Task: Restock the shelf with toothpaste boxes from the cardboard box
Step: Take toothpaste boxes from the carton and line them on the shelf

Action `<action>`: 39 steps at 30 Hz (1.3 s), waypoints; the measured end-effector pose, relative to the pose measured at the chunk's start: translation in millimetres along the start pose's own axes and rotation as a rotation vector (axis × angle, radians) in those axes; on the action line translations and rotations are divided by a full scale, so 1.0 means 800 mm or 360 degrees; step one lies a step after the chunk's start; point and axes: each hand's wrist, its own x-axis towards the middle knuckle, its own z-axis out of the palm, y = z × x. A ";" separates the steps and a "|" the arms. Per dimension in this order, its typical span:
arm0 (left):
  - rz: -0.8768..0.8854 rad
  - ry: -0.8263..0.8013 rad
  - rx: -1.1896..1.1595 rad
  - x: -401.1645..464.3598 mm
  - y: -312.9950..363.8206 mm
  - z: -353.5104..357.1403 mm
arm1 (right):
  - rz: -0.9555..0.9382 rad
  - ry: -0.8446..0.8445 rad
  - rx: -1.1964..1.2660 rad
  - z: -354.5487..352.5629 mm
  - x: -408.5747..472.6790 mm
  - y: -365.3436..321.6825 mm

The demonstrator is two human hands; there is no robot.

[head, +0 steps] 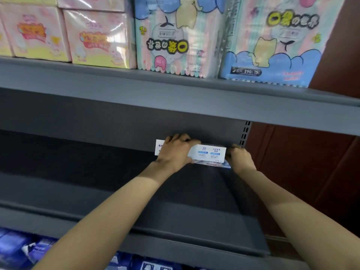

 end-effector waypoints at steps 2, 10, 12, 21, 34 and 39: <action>0.0049 -0.0034 0.0030 0.006 0.007 0.006 | 0.0030 -0.0135 0.0171 -0.019 0.005 0.008; 0.0093 -0.0156 0.0209 0.036 0.042 0.046 | 0.0029 -0.0581 0.0717 -0.041 0.000 0.022; 0.0062 -0.0152 0.0187 0.041 0.045 0.055 | -0.0226 -0.0591 0.0311 -0.039 0.000 0.024; 0.0041 -0.0188 -0.0015 0.040 0.033 0.059 | -0.0318 -0.0427 0.0099 -0.022 0.012 0.026; -0.0088 -0.0082 -0.0470 0.014 -0.028 0.009 | -0.0247 -0.0216 0.1323 -0.034 -0.005 0.024; -0.0309 -0.0066 -0.0982 0.010 -0.056 0.013 | -0.0151 -0.0022 0.1439 -0.023 -0.004 0.029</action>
